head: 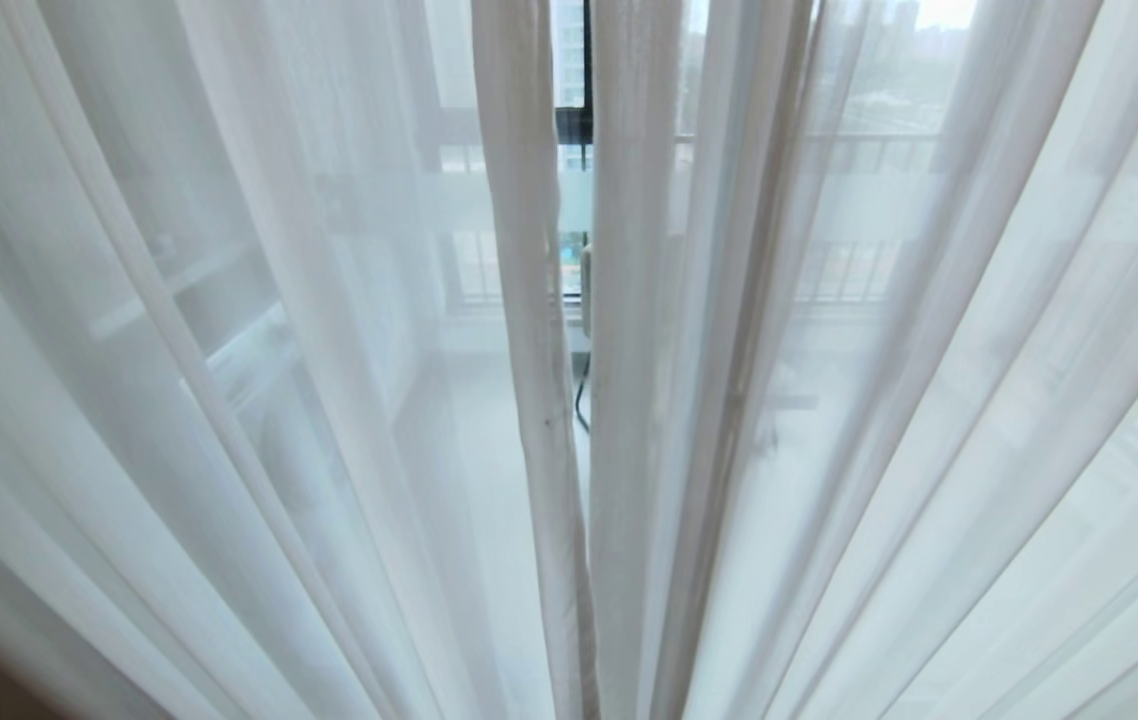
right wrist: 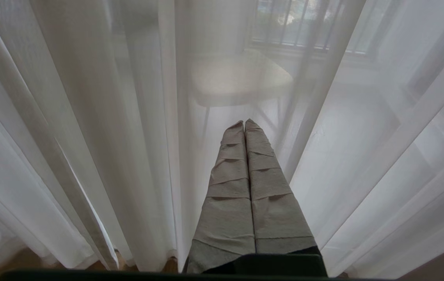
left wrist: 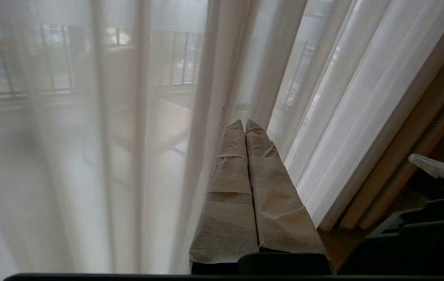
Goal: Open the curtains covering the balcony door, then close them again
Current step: Pull the inner curtains open on both sides
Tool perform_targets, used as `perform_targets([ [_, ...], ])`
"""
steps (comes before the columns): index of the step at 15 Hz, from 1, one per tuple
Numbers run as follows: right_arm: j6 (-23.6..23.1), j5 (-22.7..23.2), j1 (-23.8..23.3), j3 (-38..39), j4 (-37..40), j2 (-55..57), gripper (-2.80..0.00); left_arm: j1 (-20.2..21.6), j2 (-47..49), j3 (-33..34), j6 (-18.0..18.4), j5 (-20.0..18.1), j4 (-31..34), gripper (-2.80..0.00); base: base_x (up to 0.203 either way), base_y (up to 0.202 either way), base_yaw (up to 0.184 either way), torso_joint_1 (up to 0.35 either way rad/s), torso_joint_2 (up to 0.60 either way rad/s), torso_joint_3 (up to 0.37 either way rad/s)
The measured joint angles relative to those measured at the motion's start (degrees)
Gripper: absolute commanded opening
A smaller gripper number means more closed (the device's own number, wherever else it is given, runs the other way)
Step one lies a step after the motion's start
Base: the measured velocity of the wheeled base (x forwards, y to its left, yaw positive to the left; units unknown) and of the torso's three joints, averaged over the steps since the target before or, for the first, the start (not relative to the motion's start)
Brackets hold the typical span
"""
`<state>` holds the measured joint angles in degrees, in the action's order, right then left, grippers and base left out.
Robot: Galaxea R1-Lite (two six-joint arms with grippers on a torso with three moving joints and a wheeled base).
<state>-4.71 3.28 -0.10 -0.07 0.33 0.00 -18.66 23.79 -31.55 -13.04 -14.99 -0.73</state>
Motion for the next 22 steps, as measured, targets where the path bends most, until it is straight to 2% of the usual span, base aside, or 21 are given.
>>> perform_targets([
  [2, 0.0, 0.0, 0.0, 0.0, 0.0, 0.0, -2.80, -5.5, 5.4, -5.0, -0.7, -0.3, 0.0, -2.80, 0.000, 0.000, 0.000, 0.000, 0.00, 0.000],
  [7, 0.0, 0.0, 0.0, 0.0, 0.0, 0.0, -2.80, -13.4, 20.6, -18.7, -1.2, -2.5, -0.5, -2.80, 0.000, 0.000, 0.000, 0.000, 0.00, 0.000],
  [11, 0.0, 0.0, 0.0, 0.0, 0.0, 0.0, -2.80, -20.4, 30.5, -25.7, -1.2, -3.5, -0.9, -2.80, 0.000, 0.000, 0.000, 0.000, 0.00, 0.000],
  [12, 0.0, 0.0, 0.0, 0.0, 0.0, 0.0, -2.80, -21.0, 32.4, -26.6, -1.2, -3.5, -1.6, 0.00, 0.000, 0.000, 0.000, 0.000, 0.00, 0.000],
  [15, 0.0, 0.0, 0.0, 0.0, 0.0, 0.0, -2.80, -21.4, 38.1, -28.7, -1.2, -3.0, -6.3, 0.00, 0.000, 0.000, 0.000, 0.000, 0.00, 0.000],
  [18, 0.0, 0.0, 0.0, 0.0, 0.0, 0.0, -2.80, -19.5, 44.0, -31.9, -0.9, -2.2, -9.0, 0.00, 0.000, 0.000, 0.000, 0.000, 0.00, 0.000],
  [20, 0.0, 0.0, 0.0, 0.0, 0.0, 0.0, -2.80, -18.1, 48.0, -35.1, -0.1, 0.7, -9.7, 0.00, 0.000, 0.000, 0.000, 0.000, 0.00, 0.000],
  [22, 0.0, 0.0, 0.0, 0.0, 0.0, 0.0, -2.80, -17.6, 51.7, -37.8, 1.3, 5.8, -11.7, 0.00, 0.000, 0.000, 0.000, 0.000, 0.00, 0.000],
])
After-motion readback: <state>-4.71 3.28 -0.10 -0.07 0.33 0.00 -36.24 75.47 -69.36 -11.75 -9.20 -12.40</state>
